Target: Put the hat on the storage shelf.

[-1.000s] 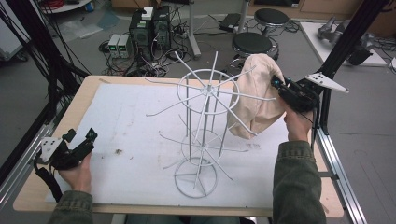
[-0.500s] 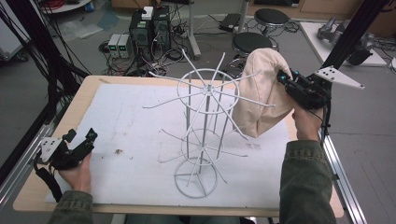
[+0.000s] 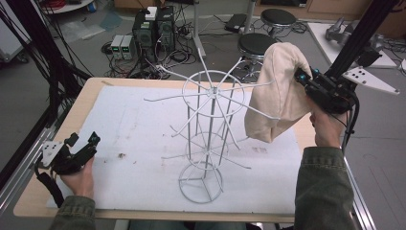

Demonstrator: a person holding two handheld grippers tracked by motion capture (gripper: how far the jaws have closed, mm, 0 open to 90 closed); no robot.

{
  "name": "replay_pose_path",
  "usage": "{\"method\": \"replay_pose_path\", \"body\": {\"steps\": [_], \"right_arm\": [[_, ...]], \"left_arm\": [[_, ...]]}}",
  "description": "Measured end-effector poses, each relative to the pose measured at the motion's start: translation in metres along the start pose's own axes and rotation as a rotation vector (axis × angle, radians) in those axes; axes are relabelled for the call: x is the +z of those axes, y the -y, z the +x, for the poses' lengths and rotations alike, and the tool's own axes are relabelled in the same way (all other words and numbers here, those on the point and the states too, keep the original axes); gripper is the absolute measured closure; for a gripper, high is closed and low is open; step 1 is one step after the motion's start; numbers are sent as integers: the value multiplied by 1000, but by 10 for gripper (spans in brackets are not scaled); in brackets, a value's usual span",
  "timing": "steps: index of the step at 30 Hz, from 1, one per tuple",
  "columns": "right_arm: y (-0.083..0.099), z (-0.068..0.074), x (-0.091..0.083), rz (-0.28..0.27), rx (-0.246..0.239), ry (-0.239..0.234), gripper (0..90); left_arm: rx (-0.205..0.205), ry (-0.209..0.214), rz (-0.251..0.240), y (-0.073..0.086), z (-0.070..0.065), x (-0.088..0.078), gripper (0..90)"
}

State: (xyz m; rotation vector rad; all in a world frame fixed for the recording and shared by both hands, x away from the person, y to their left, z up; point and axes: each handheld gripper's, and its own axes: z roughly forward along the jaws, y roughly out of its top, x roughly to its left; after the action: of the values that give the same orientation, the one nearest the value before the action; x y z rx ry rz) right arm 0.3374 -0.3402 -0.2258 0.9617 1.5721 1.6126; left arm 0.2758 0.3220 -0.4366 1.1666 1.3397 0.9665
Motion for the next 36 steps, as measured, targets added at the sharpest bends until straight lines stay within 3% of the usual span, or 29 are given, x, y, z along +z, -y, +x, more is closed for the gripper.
{"method": "replay_pose_path", "body": {"steps": [4, 20, 36], "right_arm": [[-6, 3, -6, -3, -13, -14, 693], [-30, 15, -37, -99, -27, -111, 686], [-56, 24, -58, -122, -84, -120, 678]], "left_arm": [[-3, 1, 0, 0, 1, 0, 266], [-13, 3, 2, 0, 1, -1, 266], [-23, 4, 1, 1, 2, -1, 266]]}}
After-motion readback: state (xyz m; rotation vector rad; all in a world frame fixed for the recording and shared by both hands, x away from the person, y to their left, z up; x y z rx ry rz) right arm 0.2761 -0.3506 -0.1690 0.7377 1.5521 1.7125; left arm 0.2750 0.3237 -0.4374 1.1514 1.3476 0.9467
